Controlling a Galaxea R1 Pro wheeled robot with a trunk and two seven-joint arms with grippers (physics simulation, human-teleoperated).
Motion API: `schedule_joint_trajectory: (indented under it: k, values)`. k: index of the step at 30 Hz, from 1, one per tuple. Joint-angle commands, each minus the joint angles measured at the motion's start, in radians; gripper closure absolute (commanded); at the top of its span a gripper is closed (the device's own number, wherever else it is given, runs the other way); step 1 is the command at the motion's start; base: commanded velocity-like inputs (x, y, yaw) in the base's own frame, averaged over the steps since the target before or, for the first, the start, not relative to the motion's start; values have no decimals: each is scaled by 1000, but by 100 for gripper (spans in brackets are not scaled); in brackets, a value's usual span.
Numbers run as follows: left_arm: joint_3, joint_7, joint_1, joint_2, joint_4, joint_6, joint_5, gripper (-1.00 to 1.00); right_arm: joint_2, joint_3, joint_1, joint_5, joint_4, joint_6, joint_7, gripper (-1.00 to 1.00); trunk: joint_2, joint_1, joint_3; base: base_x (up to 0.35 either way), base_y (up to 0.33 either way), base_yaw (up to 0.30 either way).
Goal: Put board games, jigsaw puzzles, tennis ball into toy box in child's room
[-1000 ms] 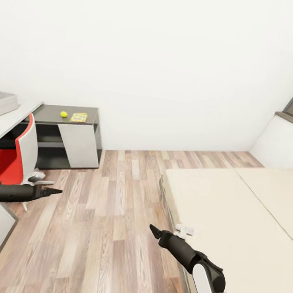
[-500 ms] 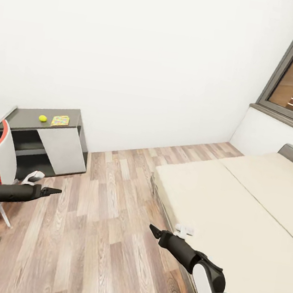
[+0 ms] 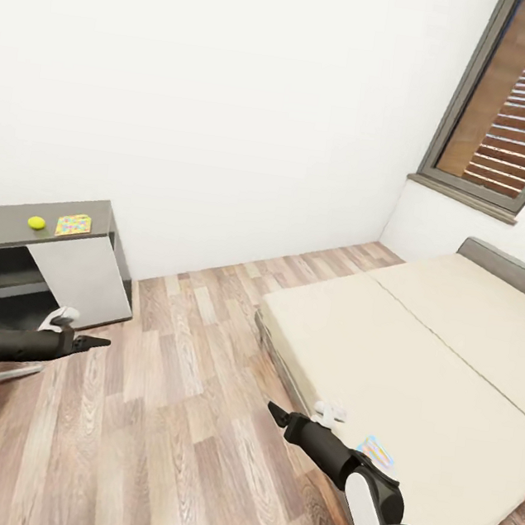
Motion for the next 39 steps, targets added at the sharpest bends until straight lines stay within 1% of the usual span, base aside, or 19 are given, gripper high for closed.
schedule_joint_trajectory:
  k: [1,11,24,32,39]
  values:
    - [-2,0,-1,1,0,4,5,-100,1,-1,-1,-1,-1,6,2,-100,-2,1,-2,0,278,-281]
    - [-2,0,-1,1,0,4,4,-100,1,-2,-1,-1,2,6,2,-100,-2,1,-2,0,261,-281]
    - [-2,0,-1,1,0,4,5,-100,1,-3,-1,-1,19,6,2,-100,-2,1,-2,0,201,-281]
    - [-2,0,-1,1,0,4,5,-100,1,-3,-2,0,20,6,2,-100,-2,1,-2,0,144,-281]
    - [-2,0,-1,1,0,4,5,-100,1,-3,-2,0,22,6,2,-100,-2,1,-2,0,65,-281]
